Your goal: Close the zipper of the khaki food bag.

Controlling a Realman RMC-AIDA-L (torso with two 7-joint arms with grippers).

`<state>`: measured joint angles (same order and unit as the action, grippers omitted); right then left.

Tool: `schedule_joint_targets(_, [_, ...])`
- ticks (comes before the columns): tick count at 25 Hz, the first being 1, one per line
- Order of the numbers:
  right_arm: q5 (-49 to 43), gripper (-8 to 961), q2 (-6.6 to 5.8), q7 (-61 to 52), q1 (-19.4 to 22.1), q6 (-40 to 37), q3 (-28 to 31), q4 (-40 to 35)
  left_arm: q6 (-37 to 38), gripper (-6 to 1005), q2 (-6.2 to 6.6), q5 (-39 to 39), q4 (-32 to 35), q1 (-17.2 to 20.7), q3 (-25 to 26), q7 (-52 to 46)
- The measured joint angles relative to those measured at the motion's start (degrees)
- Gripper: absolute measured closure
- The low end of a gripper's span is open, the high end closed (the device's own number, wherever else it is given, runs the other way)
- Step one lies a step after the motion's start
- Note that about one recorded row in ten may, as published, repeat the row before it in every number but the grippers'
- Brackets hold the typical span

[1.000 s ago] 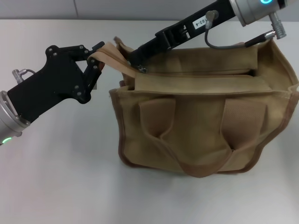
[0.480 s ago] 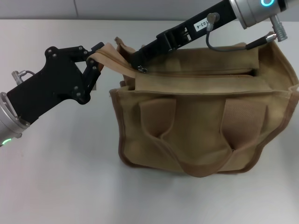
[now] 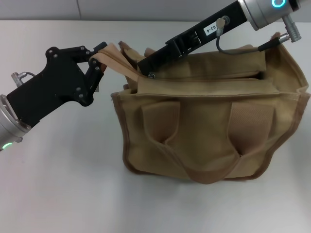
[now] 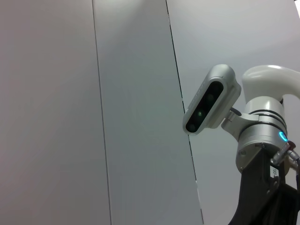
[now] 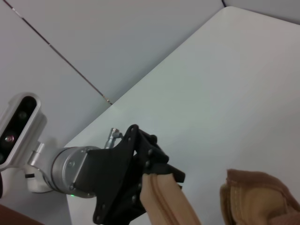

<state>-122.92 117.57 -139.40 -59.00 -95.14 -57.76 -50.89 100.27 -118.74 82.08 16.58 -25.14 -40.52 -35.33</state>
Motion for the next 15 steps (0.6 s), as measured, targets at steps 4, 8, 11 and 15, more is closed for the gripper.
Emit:
schedule_joint_targets(4, [1.0, 722, 0.17, 0.0, -0.2, -0.6, -0.2, 0.0, -0.2, 945, 0.00, -0.1, -0.1, -0.1, 0.0, 0.0])
schedule_joint_targets(8, [1.4, 712, 0.38, -0.3, -0.3, -1.2, -0.2, -0.1, -0.5, 945, 0.09, -0.1, -0.1, -0.1, 0.0, 0.4])
schedule_joint_targets(11, [1.7, 711, 0.45, -0.4, -0.3, -1.3, 0.0, -0.1, -0.5, 944, 0.09, -0.1, -0.1, -0.2, 0.0, 0.6])
schedule_joint_targets(15, [2.1, 714, 0.45, -0.4, 0.1, -1.0, 0.0, -0.2, -0.6, 943, 0.09, -0.1, -0.1, -0.2, 0.0, 0.7])
